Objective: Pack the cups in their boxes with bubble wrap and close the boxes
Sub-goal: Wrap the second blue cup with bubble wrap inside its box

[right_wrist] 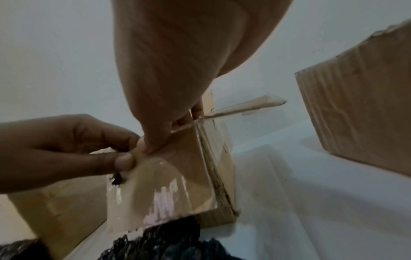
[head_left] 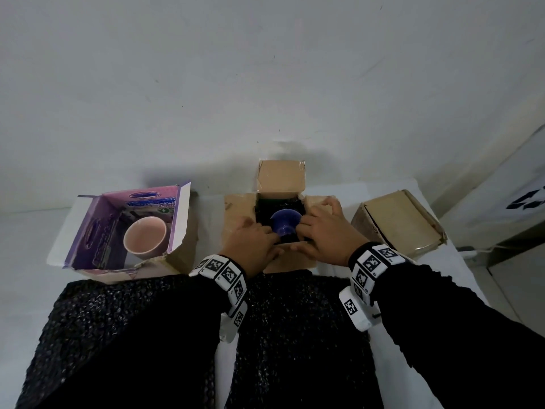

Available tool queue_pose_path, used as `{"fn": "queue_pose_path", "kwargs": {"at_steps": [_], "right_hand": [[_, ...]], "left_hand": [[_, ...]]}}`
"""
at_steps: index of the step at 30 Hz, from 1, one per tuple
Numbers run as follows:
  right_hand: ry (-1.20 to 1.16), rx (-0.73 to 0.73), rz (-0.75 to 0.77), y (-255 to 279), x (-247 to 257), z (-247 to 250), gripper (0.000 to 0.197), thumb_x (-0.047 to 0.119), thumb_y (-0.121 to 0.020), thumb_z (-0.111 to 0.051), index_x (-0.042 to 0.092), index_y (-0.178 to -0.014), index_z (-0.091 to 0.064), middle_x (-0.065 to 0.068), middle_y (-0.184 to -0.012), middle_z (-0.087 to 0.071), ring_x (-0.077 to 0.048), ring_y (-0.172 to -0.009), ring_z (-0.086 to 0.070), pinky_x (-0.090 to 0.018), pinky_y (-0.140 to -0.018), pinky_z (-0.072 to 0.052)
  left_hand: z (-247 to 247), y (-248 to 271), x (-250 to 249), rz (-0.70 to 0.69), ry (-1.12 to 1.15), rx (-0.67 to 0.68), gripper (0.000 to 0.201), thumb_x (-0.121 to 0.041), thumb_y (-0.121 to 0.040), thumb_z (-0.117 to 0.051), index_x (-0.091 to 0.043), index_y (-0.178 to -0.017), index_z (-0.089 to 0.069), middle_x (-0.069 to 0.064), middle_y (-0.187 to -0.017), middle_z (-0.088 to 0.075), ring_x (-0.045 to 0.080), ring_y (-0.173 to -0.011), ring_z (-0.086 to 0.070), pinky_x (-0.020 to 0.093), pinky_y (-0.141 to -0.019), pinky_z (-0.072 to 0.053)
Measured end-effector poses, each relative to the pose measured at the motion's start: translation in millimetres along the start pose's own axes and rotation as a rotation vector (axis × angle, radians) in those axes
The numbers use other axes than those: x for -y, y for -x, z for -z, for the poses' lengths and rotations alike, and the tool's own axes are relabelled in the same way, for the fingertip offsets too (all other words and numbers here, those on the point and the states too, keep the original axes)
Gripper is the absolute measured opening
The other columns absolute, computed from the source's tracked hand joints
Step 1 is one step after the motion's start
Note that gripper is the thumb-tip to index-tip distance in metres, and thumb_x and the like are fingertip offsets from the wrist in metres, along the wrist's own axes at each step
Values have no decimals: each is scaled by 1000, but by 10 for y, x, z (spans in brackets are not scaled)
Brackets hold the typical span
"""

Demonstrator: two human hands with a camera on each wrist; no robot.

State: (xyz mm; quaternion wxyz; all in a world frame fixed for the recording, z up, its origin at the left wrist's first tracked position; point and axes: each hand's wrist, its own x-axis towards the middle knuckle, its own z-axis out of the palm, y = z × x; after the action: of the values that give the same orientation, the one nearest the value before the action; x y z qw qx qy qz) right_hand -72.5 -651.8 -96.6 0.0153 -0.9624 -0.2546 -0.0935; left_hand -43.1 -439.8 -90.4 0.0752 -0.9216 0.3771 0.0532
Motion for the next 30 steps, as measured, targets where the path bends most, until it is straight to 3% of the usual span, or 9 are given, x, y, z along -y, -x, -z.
{"fn": "queue_pose_path", "kwargs": {"at_steps": [5,9,12,16,20,22,24,27,30], "right_hand": [[-15,-23,-22,67,34,-80,39,56,-93,-37,24,-88,-58,3,-69,-61,-22,-82,-58,-54,-102,-22],[46,20,3,44,69,-99,45,58,-90,-37,23,-87,-65,3,-84,-63,-22,-89,-57,-53,-97,-25],[70,-1,5,42,68,-102,47,57,-90,-36,23,-85,-67,6,-84,-61,-20,-87,-56,-49,-92,-24],[2,8,22,48,73,-106,42,53,-91,-37,21,-90,-65,2,-86,-60,-22,-80,-57,-44,-88,-36],[-63,-15,30,44,141,-139,33,44,-91,-44,20,-108,-59,0,-92,-59,-25,-77,-59,-41,-83,-40],[-51,-13,27,34,150,-143,34,45,-89,-44,20,-105,-61,-1,-91,-60,-25,-76,-59,-41,-82,-40],[-57,-14,29,23,145,-140,34,46,-89,-44,20,-100,-62,0,-87,-60,-25,-74,-59,-41,-82,-40],[-89,-38,37,26,147,-152,33,45,-90,-43,19,-95,-63,0,-80,-63,-26,-71,-59,-41,-85,-41],[-69,-53,47,51,151,-147,32,42,-90,-43,20,-93,-66,2,-76,-66,-27,-70,-60,-45,-90,-42]], "left_hand": [[-45,14,-70,-38,-36,-15,38,-42,-98,-30,-19,-116,-53,4,-98,-67,26,-99,-57,44,-108,-17],[-88,40,-31,-63,-3,-68,56,-49,-89,-20,-22,-94,-69,1,-97,-64,26,-98,-50,47,-96,-31],[-89,41,-1,-70,34,-45,56,-55,-90,-23,-21,-105,-65,-1,-104,-62,24,-103,-50,47,-103,-26],[-40,65,113,64,93,-253,61,-73,-82,-33,-23,-103,-62,0,-105,-56,25,-100,-48,47,-99,-33],[18,36,180,71,-26,-124,82,-85,-76,-13,-24,-103,-61,-5,-101,-62,26,-110,-47,55,-113,-11],[42,3,162,66,-65,-70,87,-89,-70,-5,-28,-99,-59,-7,-101,-63,27,-121,-41,59,-112,9],[39,-36,140,83,-50,-56,88,-92,-66,-4,-29,-97,-56,-8,-103,-62,26,-127,-36,59,-108,20],[42,-80,152,123,-11,-40,82,-92,-68,-7,-31,-94,-55,-8,-101,-63,25,-128,-38,61,-109,17],[-20,-41,155,98,-9,-82,74,-85,-76,-18,-30,-108,-55,-7,-101,-65,27,-120,-45,62,-112,3]]}}
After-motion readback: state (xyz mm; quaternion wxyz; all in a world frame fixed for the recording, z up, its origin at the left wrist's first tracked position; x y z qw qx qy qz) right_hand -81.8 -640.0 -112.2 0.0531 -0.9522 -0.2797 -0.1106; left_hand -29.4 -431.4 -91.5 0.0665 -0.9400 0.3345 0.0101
